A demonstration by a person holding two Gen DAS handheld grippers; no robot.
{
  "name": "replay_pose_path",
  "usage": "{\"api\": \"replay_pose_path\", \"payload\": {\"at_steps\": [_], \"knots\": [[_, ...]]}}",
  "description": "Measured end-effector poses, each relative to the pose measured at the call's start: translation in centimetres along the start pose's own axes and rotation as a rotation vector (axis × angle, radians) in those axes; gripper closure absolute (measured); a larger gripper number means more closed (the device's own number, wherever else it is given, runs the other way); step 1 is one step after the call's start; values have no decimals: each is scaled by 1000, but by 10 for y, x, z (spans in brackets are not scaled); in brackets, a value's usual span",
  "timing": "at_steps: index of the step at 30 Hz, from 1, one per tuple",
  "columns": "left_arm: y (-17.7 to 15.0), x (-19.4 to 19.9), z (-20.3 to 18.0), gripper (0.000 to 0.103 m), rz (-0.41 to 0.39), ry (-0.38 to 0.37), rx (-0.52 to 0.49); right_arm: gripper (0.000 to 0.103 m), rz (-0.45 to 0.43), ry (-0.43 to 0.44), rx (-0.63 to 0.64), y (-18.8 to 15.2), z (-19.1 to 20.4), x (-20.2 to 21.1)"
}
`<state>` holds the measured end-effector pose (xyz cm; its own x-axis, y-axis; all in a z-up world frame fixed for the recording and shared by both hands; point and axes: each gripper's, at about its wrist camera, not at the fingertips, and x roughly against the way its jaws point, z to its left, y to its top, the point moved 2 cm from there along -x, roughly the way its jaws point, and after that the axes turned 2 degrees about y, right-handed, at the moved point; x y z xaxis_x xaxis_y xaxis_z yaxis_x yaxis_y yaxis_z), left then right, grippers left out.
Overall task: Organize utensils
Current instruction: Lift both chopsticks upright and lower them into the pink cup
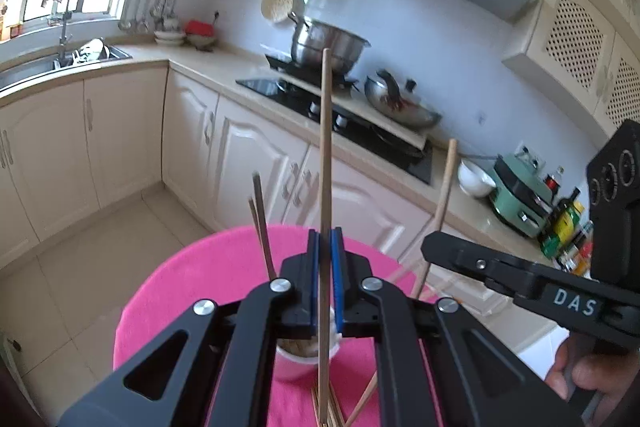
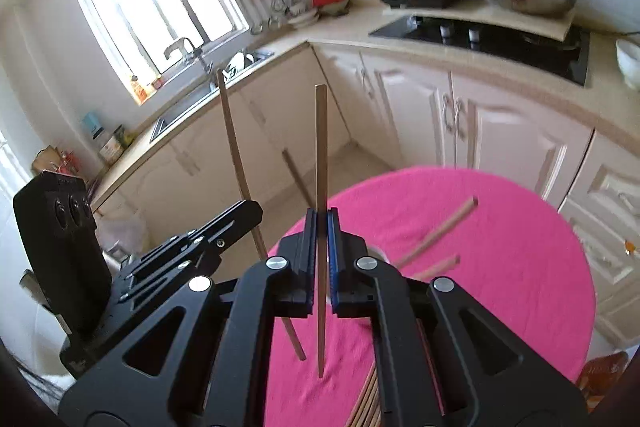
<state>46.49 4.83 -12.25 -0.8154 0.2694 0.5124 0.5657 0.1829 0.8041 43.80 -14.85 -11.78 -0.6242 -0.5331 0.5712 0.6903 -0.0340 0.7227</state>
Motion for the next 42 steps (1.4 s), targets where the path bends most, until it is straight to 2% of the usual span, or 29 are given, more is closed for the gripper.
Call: {"api": "replay_pose_path", "payload": {"at_steps": [8,16,23,37,38,39,42], "knots": [[16,-16,4,97,-72,37,17,98,-97,-61,-17,21,-6,-11],[23,-36,5,97,-117,46,-5,98,-156,-115,-28,23,-13,-23],[-5,-60,10,97,-51,69,-36,98,-154,-149,0,12,-12,-40],[-33,-59,23,96,68,30,-24,97,-80,-165,30,-14,-10,-46],[-36,-57,23,92,75,29,-24,97,-74,-167,33,-16,-10,-46],[-37,-56,23,84,78,30,-25,97,-71,-167,34,-17,-10,-45],[-42,-52,23,81,89,40,-26,97,-55,-163,43,-24,-8,-44]]}}
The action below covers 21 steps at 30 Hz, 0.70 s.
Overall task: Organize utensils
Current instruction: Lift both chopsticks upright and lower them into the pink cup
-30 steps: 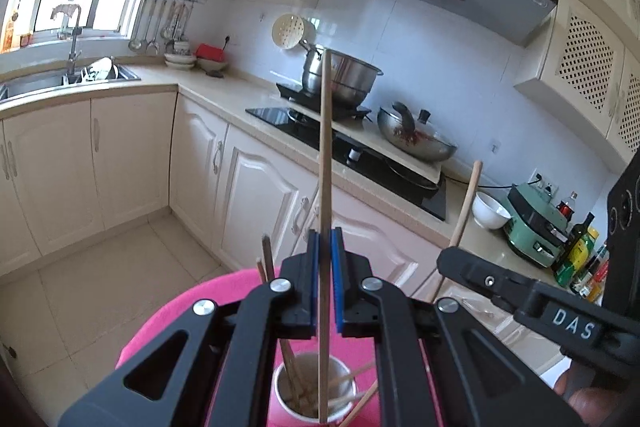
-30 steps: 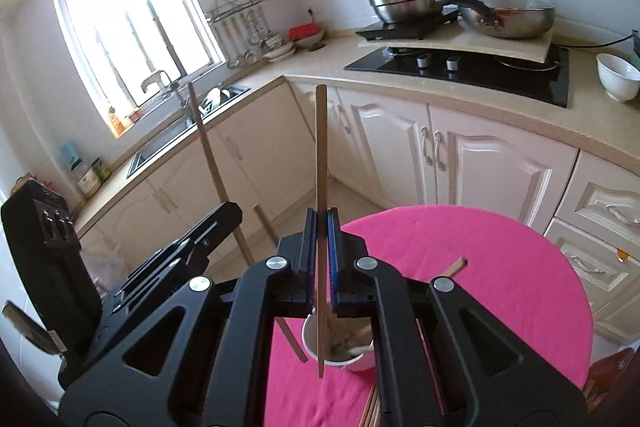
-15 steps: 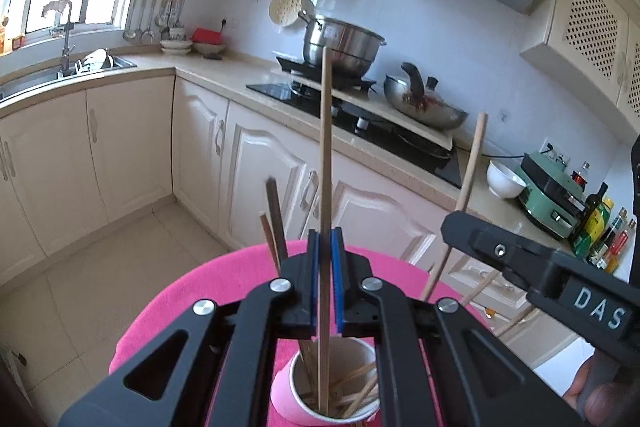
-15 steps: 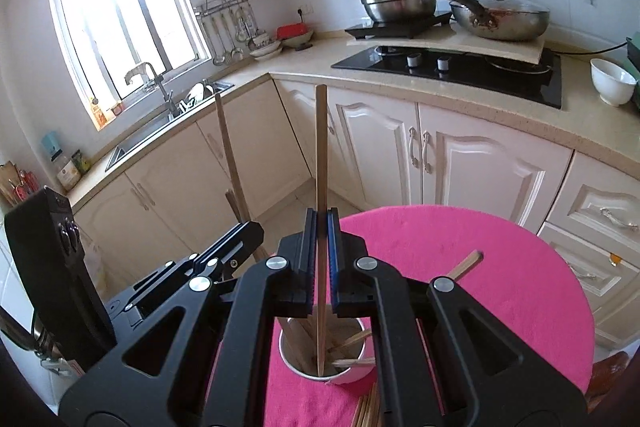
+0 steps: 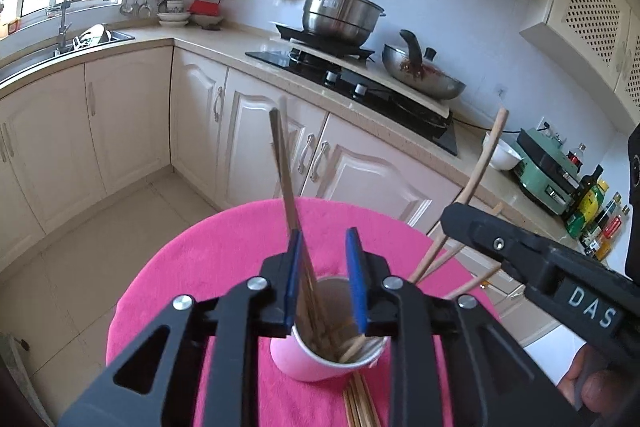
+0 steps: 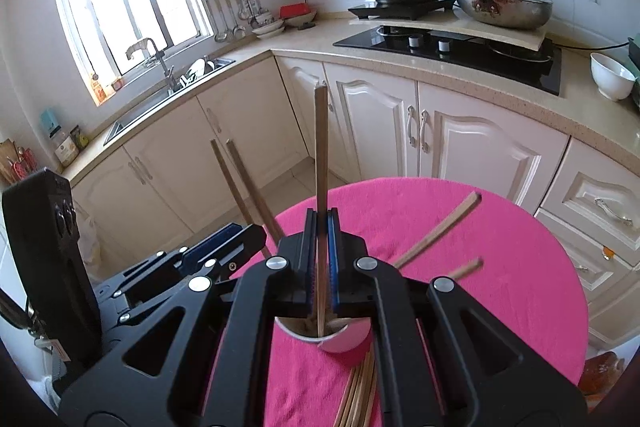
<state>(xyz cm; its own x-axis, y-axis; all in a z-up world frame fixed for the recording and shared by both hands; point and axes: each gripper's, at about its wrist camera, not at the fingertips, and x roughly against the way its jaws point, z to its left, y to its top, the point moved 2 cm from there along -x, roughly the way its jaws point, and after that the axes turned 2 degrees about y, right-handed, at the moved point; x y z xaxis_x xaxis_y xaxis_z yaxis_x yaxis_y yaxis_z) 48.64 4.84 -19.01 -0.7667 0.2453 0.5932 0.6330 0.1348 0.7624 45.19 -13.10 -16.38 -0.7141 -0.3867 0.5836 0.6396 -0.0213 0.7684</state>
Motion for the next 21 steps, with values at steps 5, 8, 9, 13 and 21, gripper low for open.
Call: {"api": "replay_pose_path", "payload": {"at_steps": [5,8,9,13,21], "knots": [[-9,8,0,78,30,15,5,97,19,3,14,-10,3,2],[-14,13,-1,76,41,27,4,97,31,4,21,-15,5,3],[-15,14,-1,75,44,32,4,97,35,4,23,-16,5,3],[-21,22,-2,69,49,47,11,96,52,0,24,-21,5,4],[-33,34,-7,68,64,68,20,72,74,-4,25,-30,3,17]]}}
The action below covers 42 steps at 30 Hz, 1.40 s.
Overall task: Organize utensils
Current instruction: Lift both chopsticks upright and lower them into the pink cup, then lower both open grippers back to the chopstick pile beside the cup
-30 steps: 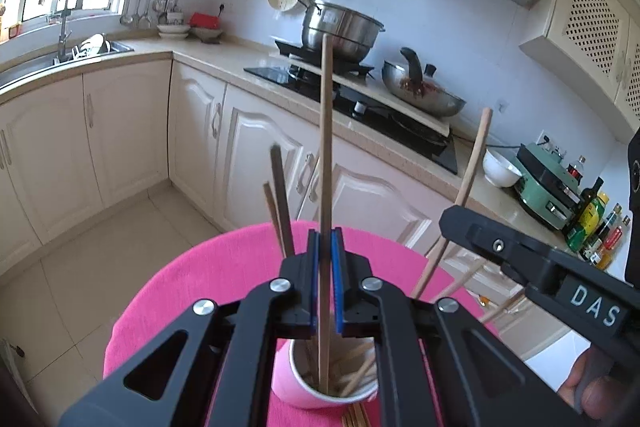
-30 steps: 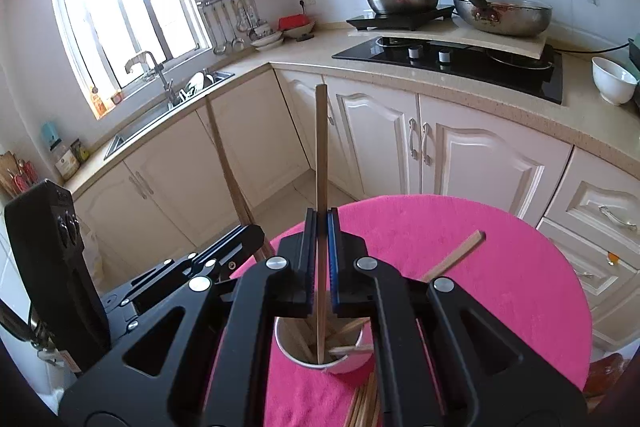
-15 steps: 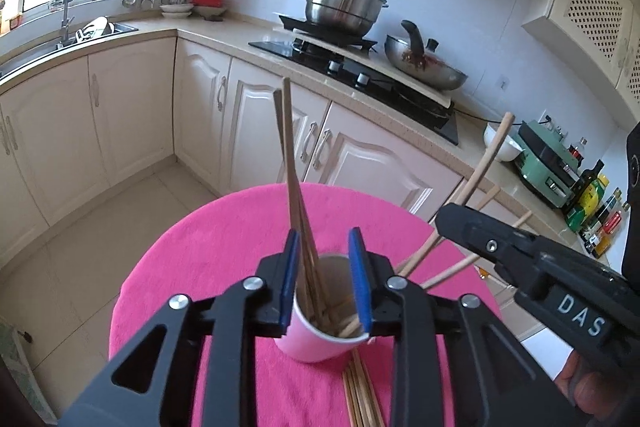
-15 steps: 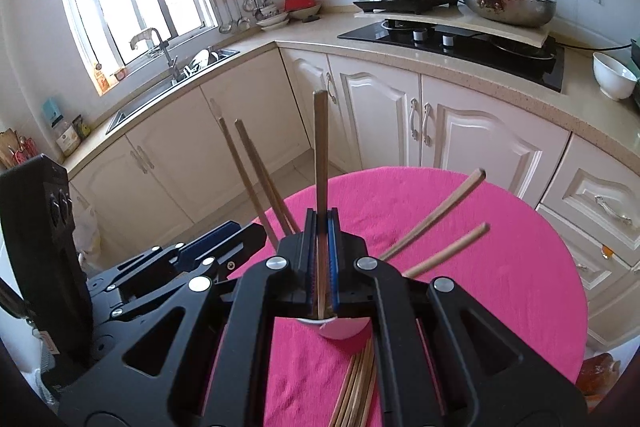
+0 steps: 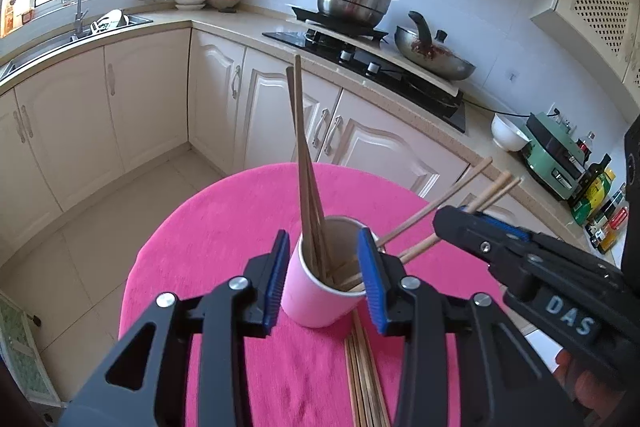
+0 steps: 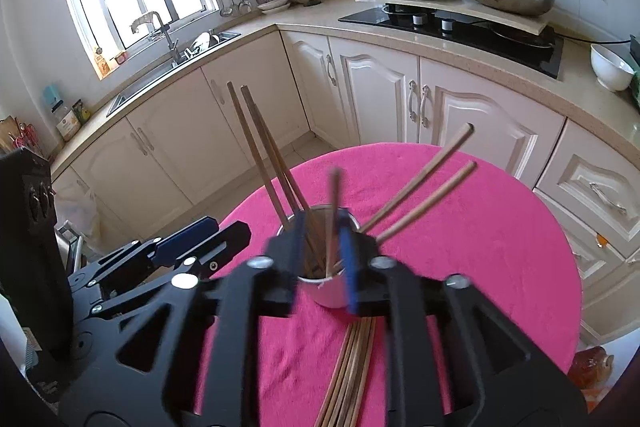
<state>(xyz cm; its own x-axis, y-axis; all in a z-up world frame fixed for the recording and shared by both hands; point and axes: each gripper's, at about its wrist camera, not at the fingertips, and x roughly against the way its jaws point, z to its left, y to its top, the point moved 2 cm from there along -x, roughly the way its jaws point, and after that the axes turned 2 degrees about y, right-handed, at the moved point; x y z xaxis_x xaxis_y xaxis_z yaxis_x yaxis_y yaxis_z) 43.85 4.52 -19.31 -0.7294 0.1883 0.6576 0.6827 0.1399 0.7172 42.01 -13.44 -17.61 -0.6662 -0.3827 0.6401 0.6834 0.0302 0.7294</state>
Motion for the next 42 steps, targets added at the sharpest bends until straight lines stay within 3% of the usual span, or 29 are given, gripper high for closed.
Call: {"api": "replay_pose_path", "payload": {"at_steps": [2,12,16,23,27,34,42], "knots": [[-4,2,-1,68,9,4,4,61,-10,-1,-1,-3,-2,8],[-43,0,-13,67,107,25,-9,57,-7,-24,9,-20,-26,37],[-69,-12,-22,67,199,25,-26,57,32,-40,-12,-36,-42,39],[-120,-55,-35,67,436,52,-105,57,163,-57,-70,-80,-70,26],[-144,-69,-37,67,521,65,-131,57,221,-61,-101,-103,-80,21],[-162,-78,-43,67,562,92,-191,57,277,-59,-152,-127,-93,15],[-156,-88,-48,59,612,155,-230,54,320,-53,-162,-136,-94,6]]}}
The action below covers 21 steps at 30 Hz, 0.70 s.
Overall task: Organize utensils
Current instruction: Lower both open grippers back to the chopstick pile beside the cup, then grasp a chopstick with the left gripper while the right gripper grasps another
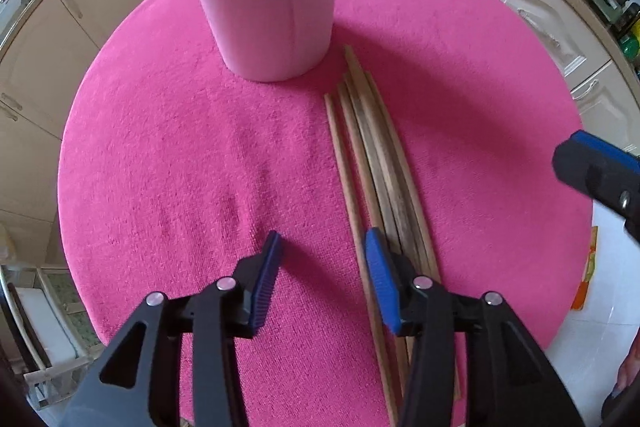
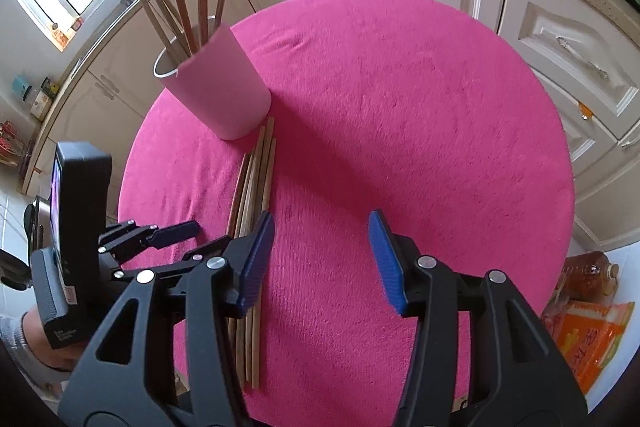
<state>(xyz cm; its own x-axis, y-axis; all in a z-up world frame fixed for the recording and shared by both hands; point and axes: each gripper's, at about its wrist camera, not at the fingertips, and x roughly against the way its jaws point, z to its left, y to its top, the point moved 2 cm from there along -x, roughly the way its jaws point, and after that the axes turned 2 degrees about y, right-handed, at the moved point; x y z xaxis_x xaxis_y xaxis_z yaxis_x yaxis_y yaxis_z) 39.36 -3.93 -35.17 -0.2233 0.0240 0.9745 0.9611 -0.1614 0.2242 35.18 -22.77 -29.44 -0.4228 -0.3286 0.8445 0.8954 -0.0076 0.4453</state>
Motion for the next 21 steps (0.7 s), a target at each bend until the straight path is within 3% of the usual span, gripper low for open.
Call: {"api": "replay_pose_path", "payload": {"at_steps": [5,7,9,11,12,16,21], "knots": [[9,-4,-8,62,30,37,-36,54,64,11,7,-3,4,-12],[9,-3,-3,72,30,22,-14,54,87,17,13,-3,8,-17],[9,-2,6,88,36,7,5,54,114,27,25,-4,13,-24],[10,-1,19,94,46,-19,29,56,135,36,34,-3,18,-31],[10,-1,23,96,50,-33,42,66,150,44,40,-3,22,-36],[8,3,39,98,51,-75,72,74,203,39,61,-2,32,-53],[-4,8,59,98,49,-90,99,77,239,17,71,1,37,-67]]}}
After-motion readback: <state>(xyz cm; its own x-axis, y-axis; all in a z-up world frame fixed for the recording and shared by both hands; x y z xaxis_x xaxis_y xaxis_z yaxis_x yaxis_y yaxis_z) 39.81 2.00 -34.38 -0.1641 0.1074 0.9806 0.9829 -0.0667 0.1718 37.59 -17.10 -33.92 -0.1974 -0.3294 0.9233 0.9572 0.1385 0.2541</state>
